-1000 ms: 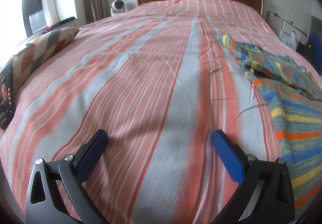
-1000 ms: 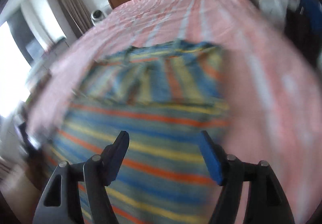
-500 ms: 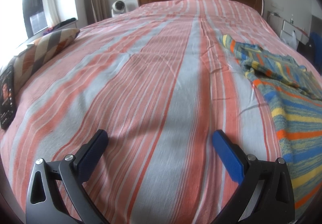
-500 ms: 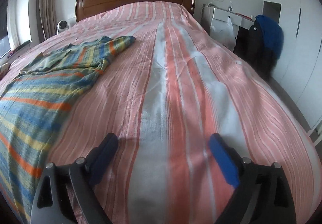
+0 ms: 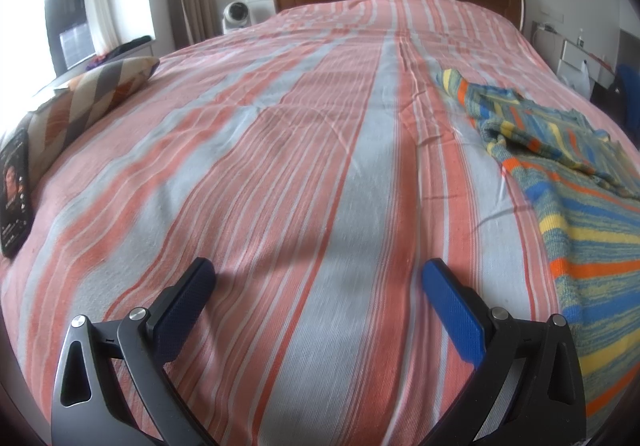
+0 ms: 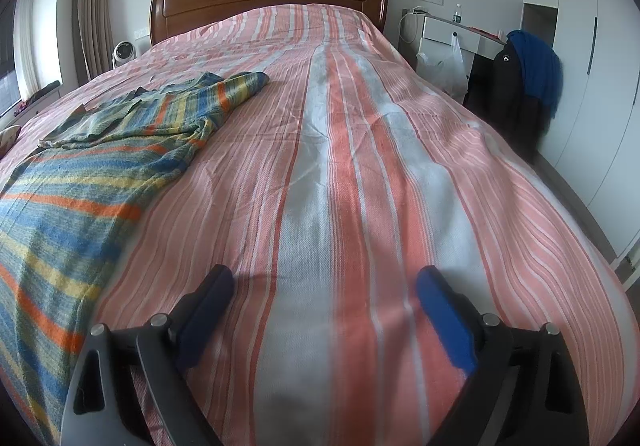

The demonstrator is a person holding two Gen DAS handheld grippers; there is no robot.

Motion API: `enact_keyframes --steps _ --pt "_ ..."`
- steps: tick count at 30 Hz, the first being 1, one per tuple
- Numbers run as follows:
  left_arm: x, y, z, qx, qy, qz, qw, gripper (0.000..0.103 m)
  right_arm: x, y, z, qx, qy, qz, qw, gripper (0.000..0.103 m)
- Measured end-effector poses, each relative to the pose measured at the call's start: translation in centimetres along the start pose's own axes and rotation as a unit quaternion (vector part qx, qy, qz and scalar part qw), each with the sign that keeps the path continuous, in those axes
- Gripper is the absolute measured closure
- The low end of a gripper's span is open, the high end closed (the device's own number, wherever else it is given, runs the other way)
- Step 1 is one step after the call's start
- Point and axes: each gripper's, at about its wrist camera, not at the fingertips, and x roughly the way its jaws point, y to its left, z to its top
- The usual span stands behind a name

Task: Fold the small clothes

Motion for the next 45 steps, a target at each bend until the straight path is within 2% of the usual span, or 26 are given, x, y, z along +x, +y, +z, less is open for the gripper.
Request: enact_keyframes --steps 45 --pt "0.00 0.17 -0.08 0.001 0.001 0.002 1.0000 0.000 -0.17 0.13 -0.19 -0.003 -0.004 -0.007 1.000 0.010"
